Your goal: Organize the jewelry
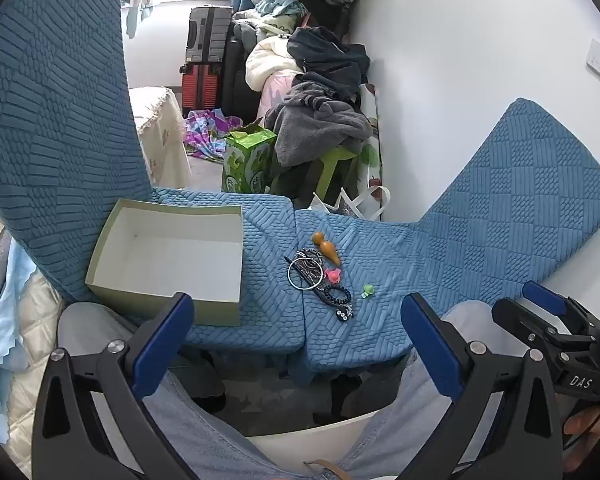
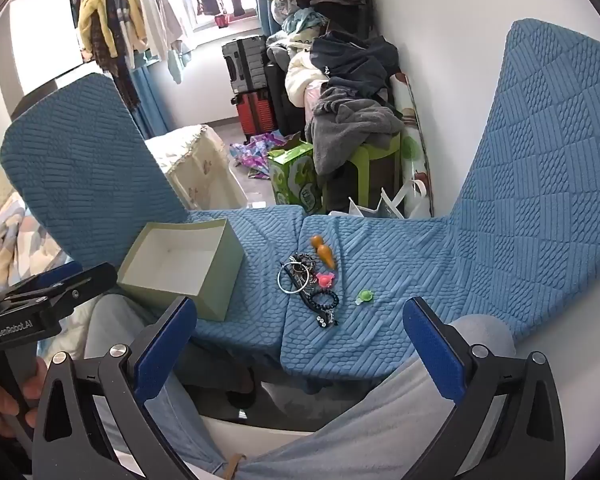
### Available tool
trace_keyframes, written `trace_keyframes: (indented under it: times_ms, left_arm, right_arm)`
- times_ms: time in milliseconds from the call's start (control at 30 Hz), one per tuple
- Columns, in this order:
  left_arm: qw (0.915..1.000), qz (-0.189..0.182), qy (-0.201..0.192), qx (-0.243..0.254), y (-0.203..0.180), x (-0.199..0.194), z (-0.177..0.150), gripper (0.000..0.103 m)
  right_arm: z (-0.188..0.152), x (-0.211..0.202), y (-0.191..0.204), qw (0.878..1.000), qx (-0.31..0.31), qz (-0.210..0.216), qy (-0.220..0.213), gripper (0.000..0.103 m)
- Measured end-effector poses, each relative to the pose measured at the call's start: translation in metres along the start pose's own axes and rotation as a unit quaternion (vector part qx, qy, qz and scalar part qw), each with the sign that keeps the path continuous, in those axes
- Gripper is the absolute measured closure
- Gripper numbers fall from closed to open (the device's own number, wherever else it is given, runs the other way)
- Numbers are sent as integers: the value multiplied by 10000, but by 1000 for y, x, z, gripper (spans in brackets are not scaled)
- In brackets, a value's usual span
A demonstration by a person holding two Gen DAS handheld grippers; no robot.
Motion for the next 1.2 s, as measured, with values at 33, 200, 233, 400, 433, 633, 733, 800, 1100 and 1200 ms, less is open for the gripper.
trace_keyframes:
  times_ms: [33,200,233,400,433,633,733,800,1100,1200]
  left_arm:
    - [10000,-1,4,-4,0,0,0,0]
    - [10000,2,-39,-32,1,-4,1,0]
    - [10000,-2,-42,-38,2,-4,1,0]
    - [10000,15,15,-17,-2,-3,4,0]
    - [10000,19,15,-29,-3,-3,4,0]
    - [10000,44,-18,-35,-2,1,3,0]
    - [9999,82,-34,-56,-1,2,3,0]
    - [9999,109,-61,-66,3,2,2,0]
    - [9994,324,-120,-71,10,13,-4,0]
    - [9992,369,-132,-55,13,12,-4,0]
  right_arm:
    - [0,0,0,10000,-23,-14,-29,0]
    - [0,-6,1,10000,-39,-24,-60,0]
    - [0,-7,1,10000,-46,-26,-70,0]
    - [4,5,3,10000,-60,-38,47,0]
    - [4,6,3,10000,-63,-41,58,0]
    - [1,5,1,9999,-57,-65,77,0]
    - [0,7,0,9999,-68,-88,83,0]
    - [-1,9,0,9999,-71,-111,82,0]
    - [-10,25,0,9997,-107,-114,177,0]
    - [-16,31,1,9996,-156,-139,201,0]
Point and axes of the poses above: each gripper's, at about its wrist camera, not at the fingertips, and x roughly the way its jaws point, y to its left, z to its top, the point moved 4 cm from there along x, roughly the way its jaws point, and after that the axes turned 6 degrees about -z, right-handed, at the moved point
